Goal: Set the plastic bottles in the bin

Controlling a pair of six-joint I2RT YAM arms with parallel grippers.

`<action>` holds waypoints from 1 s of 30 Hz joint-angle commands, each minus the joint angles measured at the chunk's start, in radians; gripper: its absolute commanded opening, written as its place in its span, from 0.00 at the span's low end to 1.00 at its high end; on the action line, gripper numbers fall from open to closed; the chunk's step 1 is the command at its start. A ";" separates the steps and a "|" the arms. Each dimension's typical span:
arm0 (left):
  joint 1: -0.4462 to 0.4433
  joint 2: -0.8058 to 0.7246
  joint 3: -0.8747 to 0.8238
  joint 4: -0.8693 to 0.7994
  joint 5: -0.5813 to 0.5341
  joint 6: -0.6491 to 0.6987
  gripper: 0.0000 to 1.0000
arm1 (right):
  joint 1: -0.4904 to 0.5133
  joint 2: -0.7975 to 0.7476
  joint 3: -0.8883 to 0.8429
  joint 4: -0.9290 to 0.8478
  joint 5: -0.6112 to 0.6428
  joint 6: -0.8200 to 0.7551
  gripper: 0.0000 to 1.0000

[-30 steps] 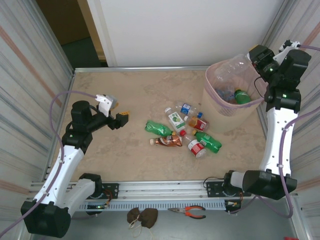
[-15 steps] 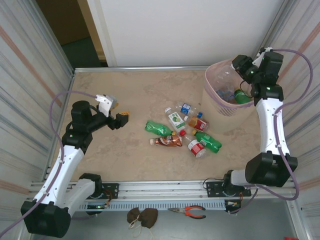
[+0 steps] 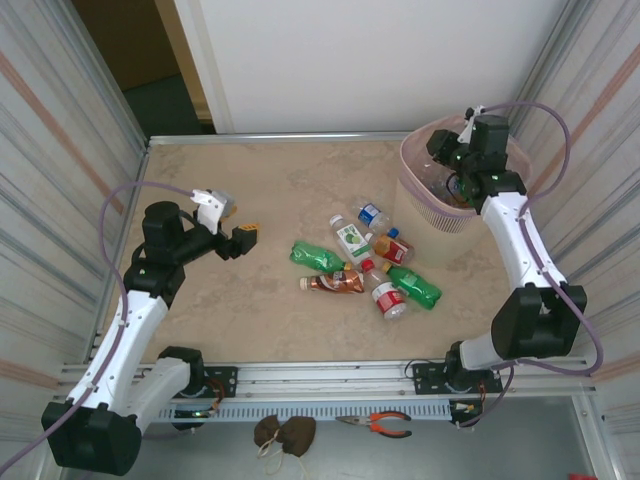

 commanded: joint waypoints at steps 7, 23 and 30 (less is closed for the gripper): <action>0.009 -0.003 0.003 -0.018 0.001 0.013 0.77 | 0.065 0.053 -0.110 0.008 0.085 -0.160 0.22; 0.009 -0.011 0.001 -0.021 0.000 0.014 0.77 | -0.008 0.032 -0.017 -0.049 0.163 -0.197 0.56; 0.009 -0.002 0.002 -0.015 0.013 0.012 0.77 | -0.056 -0.043 0.053 -0.129 0.174 -0.210 0.62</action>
